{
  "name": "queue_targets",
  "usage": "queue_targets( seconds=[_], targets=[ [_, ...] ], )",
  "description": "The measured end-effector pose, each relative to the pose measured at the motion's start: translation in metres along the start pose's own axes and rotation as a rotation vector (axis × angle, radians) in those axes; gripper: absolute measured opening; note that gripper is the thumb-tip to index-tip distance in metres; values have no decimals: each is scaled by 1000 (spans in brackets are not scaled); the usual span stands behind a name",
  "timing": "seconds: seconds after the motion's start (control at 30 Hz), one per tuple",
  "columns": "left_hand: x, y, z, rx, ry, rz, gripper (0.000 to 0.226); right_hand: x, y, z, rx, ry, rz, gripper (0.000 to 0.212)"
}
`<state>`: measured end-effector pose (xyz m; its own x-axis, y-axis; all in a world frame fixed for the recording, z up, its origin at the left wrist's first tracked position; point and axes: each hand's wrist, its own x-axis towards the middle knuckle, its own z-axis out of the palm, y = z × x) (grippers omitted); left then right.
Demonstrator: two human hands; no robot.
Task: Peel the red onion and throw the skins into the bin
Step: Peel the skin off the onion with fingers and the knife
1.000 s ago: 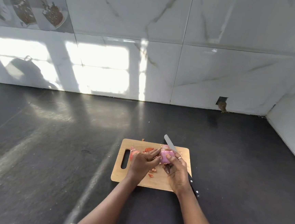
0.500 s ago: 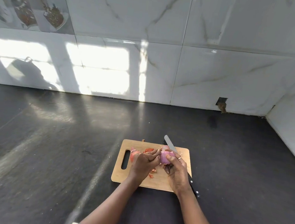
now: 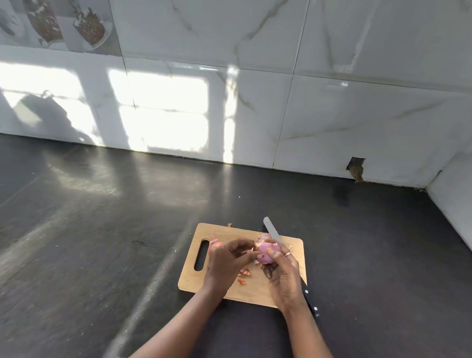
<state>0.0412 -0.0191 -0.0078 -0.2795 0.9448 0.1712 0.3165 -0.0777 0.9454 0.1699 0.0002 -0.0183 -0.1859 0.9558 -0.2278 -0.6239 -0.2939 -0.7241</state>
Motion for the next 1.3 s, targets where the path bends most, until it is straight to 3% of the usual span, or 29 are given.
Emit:
queue_targets(
  seconds=[0.13,0.3,0.6,0.9,1.07,1.23,1.3],
  targets=[
    [-1,1,3,-71,-6,-36,13,3,2,-2,13,7,-13,56],
    [-1,2,0,29,-28,66,16,3,3,-4,14,17,-17,55],
    [-2,1,1,138,-20,144,16,5,5,-4,11,27,-46,42],
    [-2,3,0,220,82,225,36,6,7,-5,-20,34,-58,57],
    [0,-6,0,144,92,51,35,6,7,-5,-53,34,-66,60],
    [-6,3,0,162,49,128,31,5,6,-6,3,26,-61,36],
    [-7,5,0,207,31,174,36,6,7,-6,-2,21,-69,37]
  ],
)
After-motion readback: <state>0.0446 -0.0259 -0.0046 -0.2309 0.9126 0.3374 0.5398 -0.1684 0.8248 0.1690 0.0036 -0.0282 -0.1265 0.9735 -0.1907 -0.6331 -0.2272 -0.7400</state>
